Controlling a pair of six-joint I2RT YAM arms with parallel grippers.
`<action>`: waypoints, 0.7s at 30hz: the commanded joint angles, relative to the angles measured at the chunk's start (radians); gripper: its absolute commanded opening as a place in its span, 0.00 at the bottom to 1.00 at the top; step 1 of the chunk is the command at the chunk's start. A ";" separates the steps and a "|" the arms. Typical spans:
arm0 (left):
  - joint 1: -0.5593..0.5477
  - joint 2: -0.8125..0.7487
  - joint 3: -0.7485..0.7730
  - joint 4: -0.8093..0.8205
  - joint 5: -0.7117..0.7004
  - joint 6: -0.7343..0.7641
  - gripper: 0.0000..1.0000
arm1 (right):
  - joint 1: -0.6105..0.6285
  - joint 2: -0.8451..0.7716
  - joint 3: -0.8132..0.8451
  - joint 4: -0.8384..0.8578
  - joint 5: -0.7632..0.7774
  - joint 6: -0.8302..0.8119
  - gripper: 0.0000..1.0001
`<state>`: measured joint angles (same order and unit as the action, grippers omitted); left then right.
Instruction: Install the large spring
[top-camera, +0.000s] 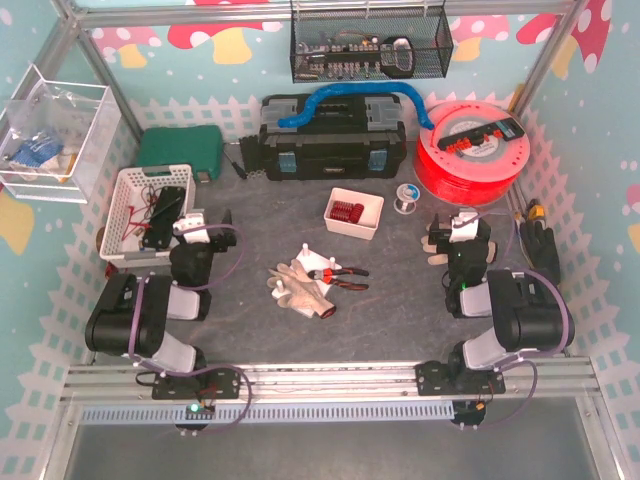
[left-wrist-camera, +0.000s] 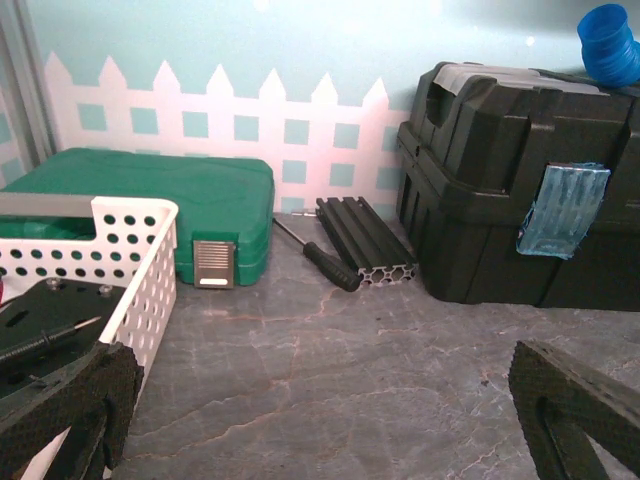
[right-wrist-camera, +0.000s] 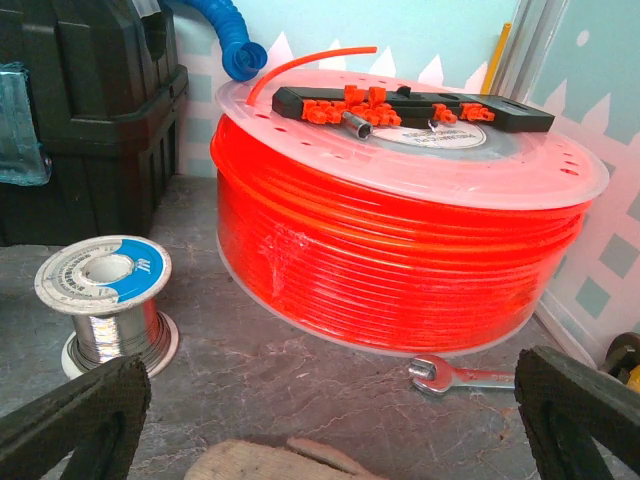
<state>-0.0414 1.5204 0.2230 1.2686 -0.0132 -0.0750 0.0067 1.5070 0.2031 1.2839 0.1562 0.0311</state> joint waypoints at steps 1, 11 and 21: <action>0.003 0.004 0.003 0.008 0.013 0.003 0.99 | 0.001 0.004 -0.005 0.031 0.004 0.006 0.99; 0.003 0.004 0.003 0.007 0.013 0.002 0.99 | 0.001 0.003 -0.008 0.031 0.004 0.006 0.99; -0.052 -0.107 0.028 -0.121 -0.018 0.056 0.99 | 0.001 -0.305 0.143 -0.420 -0.048 0.075 0.99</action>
<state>-0.0628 1.5009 0.2230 1.2514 -0.0101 -0.0540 0.0067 1.3258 0.2787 1.0420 0.1234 0.0360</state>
